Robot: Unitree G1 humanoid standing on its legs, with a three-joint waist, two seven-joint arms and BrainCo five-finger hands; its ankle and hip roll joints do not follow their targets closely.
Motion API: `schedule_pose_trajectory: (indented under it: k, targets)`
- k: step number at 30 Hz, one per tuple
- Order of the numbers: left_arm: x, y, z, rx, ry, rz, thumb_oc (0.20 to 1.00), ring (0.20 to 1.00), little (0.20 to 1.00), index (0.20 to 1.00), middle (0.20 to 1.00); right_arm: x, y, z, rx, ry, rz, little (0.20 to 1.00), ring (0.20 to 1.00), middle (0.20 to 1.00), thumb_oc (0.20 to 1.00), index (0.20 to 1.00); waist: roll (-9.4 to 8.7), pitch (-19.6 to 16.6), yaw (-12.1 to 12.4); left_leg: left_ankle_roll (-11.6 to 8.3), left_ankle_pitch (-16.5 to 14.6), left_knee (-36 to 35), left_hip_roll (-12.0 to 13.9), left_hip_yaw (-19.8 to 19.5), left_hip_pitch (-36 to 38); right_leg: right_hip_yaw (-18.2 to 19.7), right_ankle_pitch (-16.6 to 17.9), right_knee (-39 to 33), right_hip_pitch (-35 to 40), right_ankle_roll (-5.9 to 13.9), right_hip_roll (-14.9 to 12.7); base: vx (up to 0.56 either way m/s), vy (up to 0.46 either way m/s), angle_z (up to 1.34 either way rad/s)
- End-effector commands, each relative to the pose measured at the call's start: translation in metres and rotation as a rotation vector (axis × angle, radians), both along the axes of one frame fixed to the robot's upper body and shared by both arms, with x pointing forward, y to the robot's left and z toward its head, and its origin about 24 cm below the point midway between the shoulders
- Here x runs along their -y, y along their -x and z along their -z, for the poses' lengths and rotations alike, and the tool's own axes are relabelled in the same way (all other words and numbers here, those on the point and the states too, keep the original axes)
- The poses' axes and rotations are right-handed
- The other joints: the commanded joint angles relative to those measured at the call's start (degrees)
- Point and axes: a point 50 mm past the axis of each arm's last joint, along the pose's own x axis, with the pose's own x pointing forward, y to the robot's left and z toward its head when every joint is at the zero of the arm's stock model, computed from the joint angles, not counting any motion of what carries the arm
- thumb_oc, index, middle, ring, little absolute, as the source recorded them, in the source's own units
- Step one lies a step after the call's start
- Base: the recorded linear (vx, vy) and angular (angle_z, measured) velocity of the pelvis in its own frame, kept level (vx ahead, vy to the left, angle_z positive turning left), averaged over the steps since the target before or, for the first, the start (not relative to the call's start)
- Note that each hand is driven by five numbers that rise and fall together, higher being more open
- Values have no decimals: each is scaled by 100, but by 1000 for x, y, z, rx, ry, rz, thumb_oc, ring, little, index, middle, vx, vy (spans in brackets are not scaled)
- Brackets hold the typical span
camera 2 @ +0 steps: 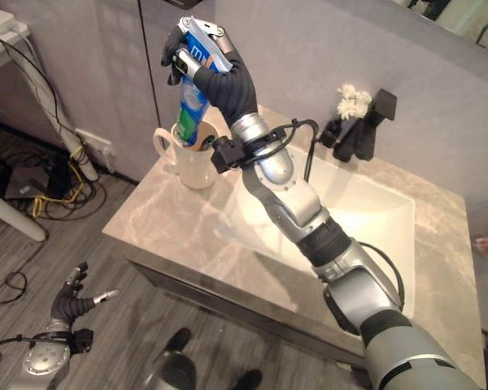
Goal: Put brush and paste in cup on sink, flatten towel.
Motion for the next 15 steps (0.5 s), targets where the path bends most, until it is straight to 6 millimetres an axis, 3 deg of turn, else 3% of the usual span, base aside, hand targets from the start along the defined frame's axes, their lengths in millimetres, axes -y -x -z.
schedule_pose_trajectory:
  k: [1, 15]
  targets:
    - [-4, -8, -11, 22, -80, 75, 1000, 1000, 1000, 1000, 1000, -2, 12, -49, 171, -62, -21, 200, 200, 200, 200, 200, -22, -41, 171, 378, 366, -499, -355, -64, -314, 186, -625, 45, 823, 325, -285, 5, 16, 9]
    - [-4, -12, -14, 40, -82, 62, 1000, 1000, 1000, 1000, 1000, -10, 13, -44, 158, -39, -45, 200, 200, 200, 200, 200, -72, 39, 160, 412, 351, -499, -379, -52, -367, 208, -591, 45, 758, 330, -291, 0, 1, 1]
